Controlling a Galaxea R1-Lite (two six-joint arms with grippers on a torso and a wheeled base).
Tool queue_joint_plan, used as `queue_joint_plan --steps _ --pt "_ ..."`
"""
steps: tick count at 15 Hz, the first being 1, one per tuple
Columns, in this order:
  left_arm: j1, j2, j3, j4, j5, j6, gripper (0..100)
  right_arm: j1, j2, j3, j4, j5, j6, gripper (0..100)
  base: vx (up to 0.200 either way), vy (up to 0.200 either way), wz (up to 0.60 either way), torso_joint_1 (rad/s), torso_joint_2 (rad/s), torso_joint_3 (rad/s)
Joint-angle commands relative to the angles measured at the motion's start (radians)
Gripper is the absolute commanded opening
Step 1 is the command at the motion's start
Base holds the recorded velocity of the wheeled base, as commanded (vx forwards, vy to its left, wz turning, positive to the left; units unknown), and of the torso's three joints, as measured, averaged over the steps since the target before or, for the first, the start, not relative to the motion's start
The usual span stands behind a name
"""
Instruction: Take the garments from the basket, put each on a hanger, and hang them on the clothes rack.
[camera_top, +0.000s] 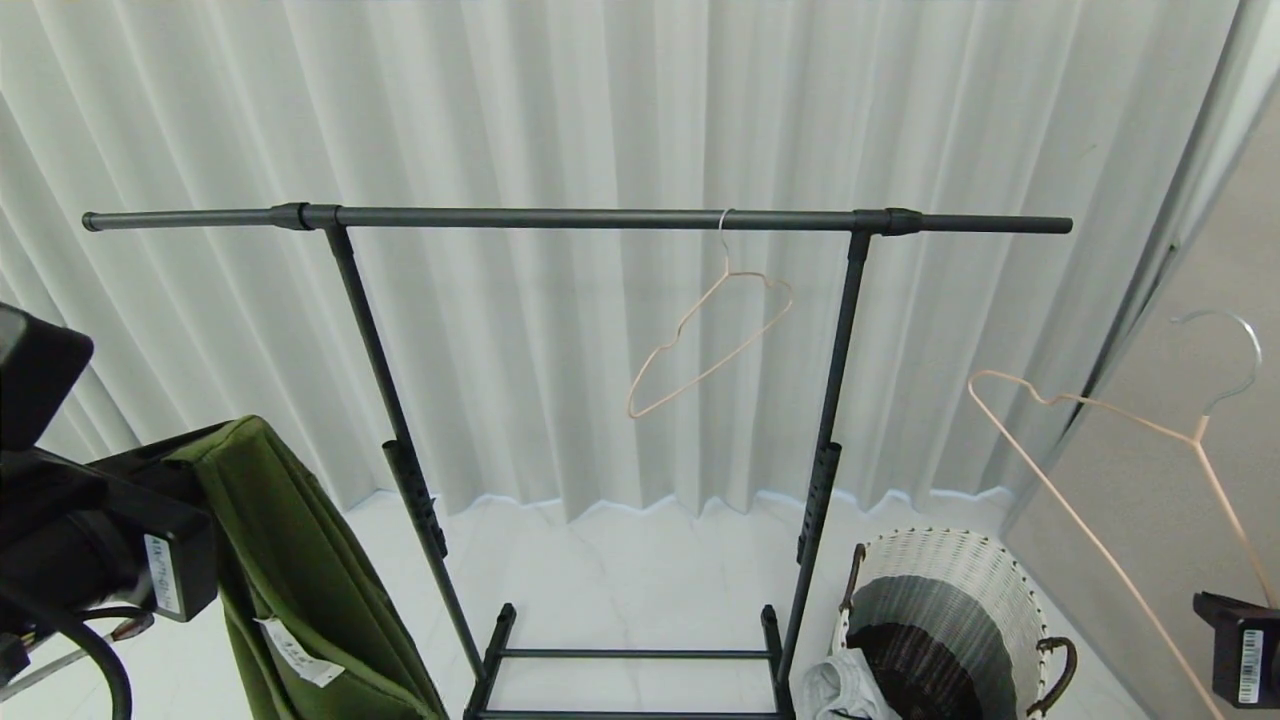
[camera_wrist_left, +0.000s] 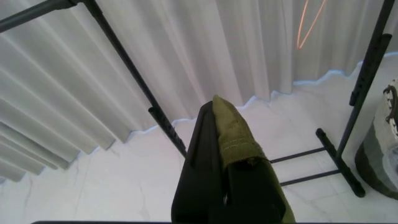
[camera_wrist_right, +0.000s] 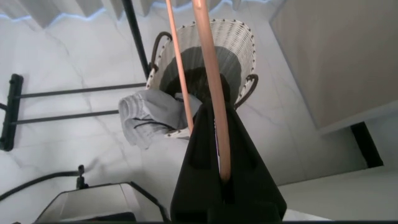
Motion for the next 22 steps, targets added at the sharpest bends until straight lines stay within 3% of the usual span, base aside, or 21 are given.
queue_joint_plan --steps 1,19,22 --pt "0.000 0.010 -0.003 -0.001 0.001 0.000 0 0.000 -0.007 0.000 0.001 0.000 -0.003 0 0.000 0.000 0.00 0.000 0.00 0.000" --pt "0.000 0.010 -0.003 -0.001 0.001 0.002 0 0.003 -0.008 -0.004 -0.001 0.001 -0.029 0 0.000 0.189 0.00 0.001 0.00 0.003" --pt "0.000 0.010 -0.001 -0.001 0.000 0.000 0 0.034 -0.015 -0.006 -0.001 0.001 -0.029 0 0.000 0.000 0.00 0.000 0.00 0.000"
